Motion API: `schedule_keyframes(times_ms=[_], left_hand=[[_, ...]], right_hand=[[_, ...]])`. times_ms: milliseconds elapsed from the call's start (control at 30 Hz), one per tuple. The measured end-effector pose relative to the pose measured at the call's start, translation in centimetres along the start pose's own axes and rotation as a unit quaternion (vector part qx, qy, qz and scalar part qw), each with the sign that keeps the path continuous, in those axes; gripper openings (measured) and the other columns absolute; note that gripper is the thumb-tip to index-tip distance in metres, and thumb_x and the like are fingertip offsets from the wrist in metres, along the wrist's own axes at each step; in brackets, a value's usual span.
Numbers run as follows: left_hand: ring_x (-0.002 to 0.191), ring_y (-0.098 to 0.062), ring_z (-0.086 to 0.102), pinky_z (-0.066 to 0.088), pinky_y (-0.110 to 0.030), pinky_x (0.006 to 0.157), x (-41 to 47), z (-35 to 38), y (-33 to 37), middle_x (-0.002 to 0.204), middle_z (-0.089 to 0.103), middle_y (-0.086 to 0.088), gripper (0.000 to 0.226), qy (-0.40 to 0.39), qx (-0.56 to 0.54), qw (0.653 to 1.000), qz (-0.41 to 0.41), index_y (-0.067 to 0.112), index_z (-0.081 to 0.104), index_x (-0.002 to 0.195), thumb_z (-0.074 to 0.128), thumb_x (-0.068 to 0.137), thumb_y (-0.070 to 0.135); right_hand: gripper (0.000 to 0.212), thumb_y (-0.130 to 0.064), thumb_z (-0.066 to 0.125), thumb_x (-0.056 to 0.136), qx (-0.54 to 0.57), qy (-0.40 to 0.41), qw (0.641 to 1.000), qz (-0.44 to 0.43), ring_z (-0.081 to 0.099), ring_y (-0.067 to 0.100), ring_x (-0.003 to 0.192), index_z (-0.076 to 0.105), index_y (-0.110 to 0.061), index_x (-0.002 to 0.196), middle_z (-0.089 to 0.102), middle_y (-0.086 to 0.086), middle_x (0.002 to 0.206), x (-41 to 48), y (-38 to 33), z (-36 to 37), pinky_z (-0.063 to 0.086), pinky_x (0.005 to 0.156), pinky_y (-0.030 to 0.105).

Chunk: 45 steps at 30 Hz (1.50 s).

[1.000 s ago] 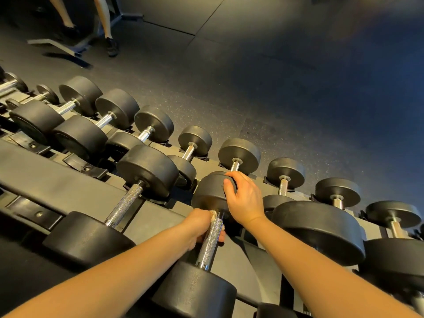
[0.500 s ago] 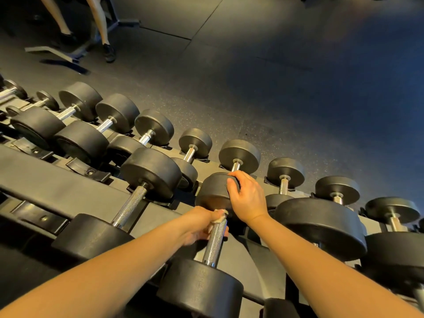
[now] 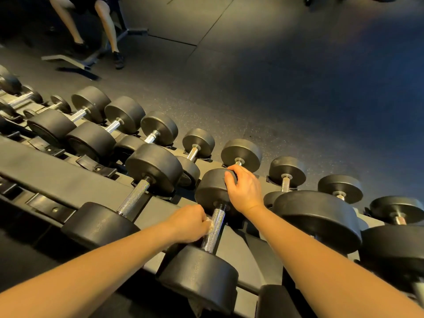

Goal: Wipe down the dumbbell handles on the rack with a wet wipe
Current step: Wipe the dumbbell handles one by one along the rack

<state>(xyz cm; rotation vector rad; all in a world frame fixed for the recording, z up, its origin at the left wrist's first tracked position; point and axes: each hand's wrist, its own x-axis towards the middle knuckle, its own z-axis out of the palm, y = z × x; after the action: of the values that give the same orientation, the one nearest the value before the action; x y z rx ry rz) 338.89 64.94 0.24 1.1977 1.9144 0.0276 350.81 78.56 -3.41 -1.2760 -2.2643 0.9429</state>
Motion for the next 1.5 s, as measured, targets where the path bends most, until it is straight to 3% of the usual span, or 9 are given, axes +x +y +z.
schedule_keyframes(times_ms=[133, 367, 533, 700, 900, 1033, 1233, 1433, 1500], left_hand=[[0.067, -0.022, 0.063, 0.055, -0.041, 0.066, -1.2, -0.4, 0.3, 0.065, 0.066, -0.005, 0.029, 0.040, 0.154, 0.986, 0.044, 0.011, 0.070, 0.067, 0.066, 0.086, 0.033], [0.055, -0.012, 0.045, 0.039, -0.037, 0.065, -4.2, -1.6, -1.9, 0.053, 0.051, 0.004, 0.038, -0.005, -0.134, 0.989, -0.057, 0.017, 0.065, 0.058, 0.072, 0.094, 0.026], [0.058, -0.010, 0.048, 0.039, -0.026, 0.060, -8.7, -3.3, -2.7, 0.060, 0.056, 0.001, 0.033, 0.204, -0.310, 0.921, -0.122, 0.016, 0.066, 0.062, 0.075, 0.091, 0.029], [0.073, -0.011, 0.063, 0.047, -0.022, 0.064, -12.5, -5.3, -4.0, 0.084, 0.074, -0.008, 0.014, 0.202, -0.486, 0.842, -0.115, 0.002, 0.079, 0.097, 0.070, 0.091, 0.012], [0.097, -0.011, 0.066, 0.056, -0.035, 0.087, -14.4, -5.2, -10.3, 0.104, 0.072, 0.009, 0.020, 0.428, -0.093, 0.868, -0.235, 0.025, 0.074, 0.112, 0.059, 0.098, 0.025], [0.109, -0.014, 0.058, 0.047, -0.033, 0.093, -12.2, -4.3, -12.8, 0.115, 0.065, 0.005, 0.027, 0.498, -0.197, 0.802, -0.265, 0.019, 0.069, 0.121, 0.056, 0.103, 0.034], [0.111, -0.010, 0.053, 0.043, -0.028, 0.096, -9.2, -2.1, -12.9, 0.115, 0.061, 0.011, 0.027, 0.578, -0.221, 0.738, -0.268, 0.019, 0.065, 0.125, 0.048, 0.105, 0.024], [0.111, -0.008, 0.053, 0.043, -0.026, 0.095, -9.4, -2.3, -13.5, 0.116, 0.062, 0.009, 0.030, 0.562, -0.191, 0.761, -0.263, 0.019, 0.064, 0.127, 0.047, 0.104, 0.026], [0.110, -0.009, 0.054, 0.044, -0.027, 0.095, -9.5, -2.4, -13.7, 0.116, 0.062, 0.008, 0.028, 0.557, -0.188, 0.765, -0.262, 0.018, 0.065, 0.127, 0.048, 0.104, 0.025]], right_hand=[[0.041, -0.049, 0.035, 0.098, -0.014, -0.014, 1.000, -0.004, 0.064, 0.020, 0.092, 0.063, -0.021, 0.110, 0.067, -0.002, 0.100, 0.0, -0.3, -0.3, 0.055, 0.076, 0.041], [0.037, -0.029, 0.055, 0.100, -0.175, -0.024, 0.975, -0.132, 0.049, 0.022, 0.126, 0.056, -0.022, 0.137, 0.053, 0.003, 0.135, -1.6, -3.9, -2.5, 0.042, 0.104, 0.039], [0.030, -0.041, 0.056, 0.101, 0.060, -0.263, 0.953, -0.137, 0.066, 0.011, 0.089, 0.064, -0.027, 0.126, 0.069, -0.009, 0.102, -5.0, -9.0, -0.7, 0.058, 0.082, 0.037], [0.018, -0.025, 0.065, 0.099, 0.288, -0.346, 0.892, -0.049, 0.071, 0.022, 0.078, 0.072, -0.018, 0.114, 0.075, 0.004, 0.091, -5.4, -12.9, 1.4, 0.060, 0.066, 0.033], [0.019, -0.035, 0.069, 0.095, 0.115, -0.329, 0.934, -0.083, 0.068, 0.009, 0.085, 0.070, -0.025, 0.111, 0.072, -0.007, 0.090, -2.2, -12.2, 5.9, 0.060, 0.081, 0.035], [0.023, -0.034, 0.065, 0.098, 0.071, -0.291, 0.934, -0.196, 0.063, 0.009, 0.098, 0.066, -0.028, 0.120, 0.069, -0.009, 0.105, -1.7, -12.7, 9.6, 0.055, 0.091, 0.033], [0.018, -0.024, 0.057, 0.097, 0.044, -0.325, 0.843, -0.426, 0.056, 0.017, 0.098, 0.074, -0.020, 0.102, 0.071, -0.006, 0.101, -0.3, -14.4, 15.8, 0.041, 0.096, 0.036], [0.017, -0.015, 0.059, 0.101, -0.237, -0.705, 0.616, -0.260, 0.071, 0.032, 0.093, 0.065, 0.001, 0.103, 0.066, 0.028, 0.117, 4.3, -22.6, 19.4, 0.056, 0.084, 0.039], [0.025, -0.017, 0.054, 0.104, -0.248, -0.733, 0.604, -0.189, 0.071, 0.033, 0.077, 0.064, 0.000, 0.088, 0.067, 0.027, 0.099, 4.6, -23.1, 20.1, 0.060, 0.081, 0.043]])
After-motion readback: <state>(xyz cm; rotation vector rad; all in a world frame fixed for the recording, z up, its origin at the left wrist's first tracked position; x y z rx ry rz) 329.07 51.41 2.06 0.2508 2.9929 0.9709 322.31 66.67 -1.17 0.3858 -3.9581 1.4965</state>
